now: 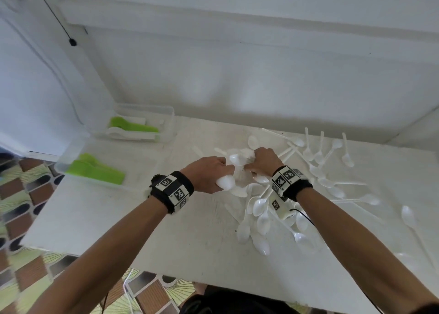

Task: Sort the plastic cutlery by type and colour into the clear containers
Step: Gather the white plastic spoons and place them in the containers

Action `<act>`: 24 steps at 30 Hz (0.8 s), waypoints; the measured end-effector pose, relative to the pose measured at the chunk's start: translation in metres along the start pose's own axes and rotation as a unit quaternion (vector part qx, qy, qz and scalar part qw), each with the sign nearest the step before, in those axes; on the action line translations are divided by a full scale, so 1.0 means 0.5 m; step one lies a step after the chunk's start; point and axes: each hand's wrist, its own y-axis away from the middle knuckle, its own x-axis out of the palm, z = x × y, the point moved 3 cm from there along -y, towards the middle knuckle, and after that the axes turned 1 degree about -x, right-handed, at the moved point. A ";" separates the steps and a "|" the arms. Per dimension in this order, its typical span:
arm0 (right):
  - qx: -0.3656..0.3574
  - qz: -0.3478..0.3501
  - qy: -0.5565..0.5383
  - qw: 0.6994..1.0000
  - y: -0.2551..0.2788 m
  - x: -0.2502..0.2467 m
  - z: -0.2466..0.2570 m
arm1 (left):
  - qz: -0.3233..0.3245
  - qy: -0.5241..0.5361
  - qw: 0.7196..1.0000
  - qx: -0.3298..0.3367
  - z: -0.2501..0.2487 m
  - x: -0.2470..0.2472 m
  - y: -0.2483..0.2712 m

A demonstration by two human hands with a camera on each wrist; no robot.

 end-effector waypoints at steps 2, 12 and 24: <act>0.007 0.009 -0.094 0.995 0.013 -0.014 0.012 | 0.024 -0.029 0.999 -0.014 -0.003 0.008 0.003; 0.004 0.039 -0.461 0.886 0.123 -0.051 0.038 | 0.012 0.065 0.991 -0.117 0.005 0.015 0.033; -0.023 -0.140 -0.547 0.825 0.194 0.015 0.006 | -0.111 0.559 0.786 -0.239 -0.043 -0.022 0.014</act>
